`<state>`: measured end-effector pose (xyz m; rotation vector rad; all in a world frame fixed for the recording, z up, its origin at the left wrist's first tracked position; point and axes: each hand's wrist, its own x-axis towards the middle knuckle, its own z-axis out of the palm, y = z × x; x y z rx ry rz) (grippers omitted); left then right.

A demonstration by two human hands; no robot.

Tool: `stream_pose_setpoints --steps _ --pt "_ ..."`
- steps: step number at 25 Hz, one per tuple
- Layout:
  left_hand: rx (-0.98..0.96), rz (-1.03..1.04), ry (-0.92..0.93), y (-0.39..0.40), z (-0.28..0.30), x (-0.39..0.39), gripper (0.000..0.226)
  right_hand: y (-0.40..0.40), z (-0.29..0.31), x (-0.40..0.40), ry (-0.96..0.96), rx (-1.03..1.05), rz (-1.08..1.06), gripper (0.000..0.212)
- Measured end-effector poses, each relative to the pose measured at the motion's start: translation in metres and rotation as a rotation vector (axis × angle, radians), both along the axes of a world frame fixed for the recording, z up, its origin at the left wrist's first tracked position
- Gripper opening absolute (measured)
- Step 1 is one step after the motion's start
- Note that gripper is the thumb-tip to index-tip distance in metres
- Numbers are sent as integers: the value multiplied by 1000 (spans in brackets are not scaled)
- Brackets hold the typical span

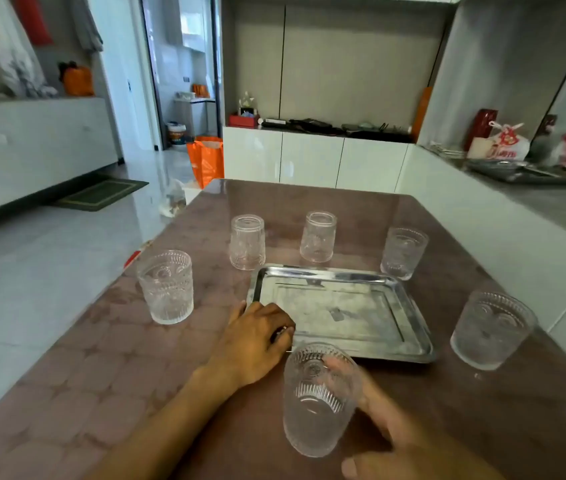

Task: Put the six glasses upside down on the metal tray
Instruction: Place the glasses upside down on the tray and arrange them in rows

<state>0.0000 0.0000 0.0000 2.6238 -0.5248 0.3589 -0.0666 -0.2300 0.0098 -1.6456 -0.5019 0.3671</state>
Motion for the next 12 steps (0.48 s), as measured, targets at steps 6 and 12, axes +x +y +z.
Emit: stream_pose_setpoints --steps 6,12 --pt "-25 -27 -26 1 -4 0 30 13 22 -16 -163 -43 -79 77" --pt "-10 -11 -44 -1 -7 0 31 19 112 87 -416 -325 -540 79"
